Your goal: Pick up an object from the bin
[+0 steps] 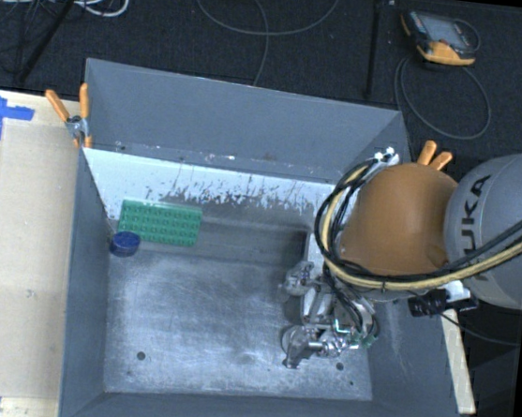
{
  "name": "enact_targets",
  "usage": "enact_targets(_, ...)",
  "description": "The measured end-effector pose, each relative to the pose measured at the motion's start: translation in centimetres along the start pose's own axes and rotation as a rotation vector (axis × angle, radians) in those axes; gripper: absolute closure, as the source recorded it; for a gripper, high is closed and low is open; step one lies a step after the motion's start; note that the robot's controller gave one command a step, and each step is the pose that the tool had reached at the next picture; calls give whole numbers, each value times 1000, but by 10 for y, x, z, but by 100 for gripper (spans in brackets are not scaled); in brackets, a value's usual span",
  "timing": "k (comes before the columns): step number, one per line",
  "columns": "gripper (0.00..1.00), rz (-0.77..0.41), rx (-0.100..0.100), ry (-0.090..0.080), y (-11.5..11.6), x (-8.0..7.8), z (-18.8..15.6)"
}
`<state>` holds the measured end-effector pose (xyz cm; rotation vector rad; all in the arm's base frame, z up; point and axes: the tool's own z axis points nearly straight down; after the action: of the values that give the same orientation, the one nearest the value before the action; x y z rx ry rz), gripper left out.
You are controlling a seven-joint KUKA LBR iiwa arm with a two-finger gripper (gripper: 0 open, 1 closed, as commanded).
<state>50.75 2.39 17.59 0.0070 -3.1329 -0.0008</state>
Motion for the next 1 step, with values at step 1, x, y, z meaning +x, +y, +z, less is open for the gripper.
enact_targets(1,0,-90,-1,1,-71,0,101)
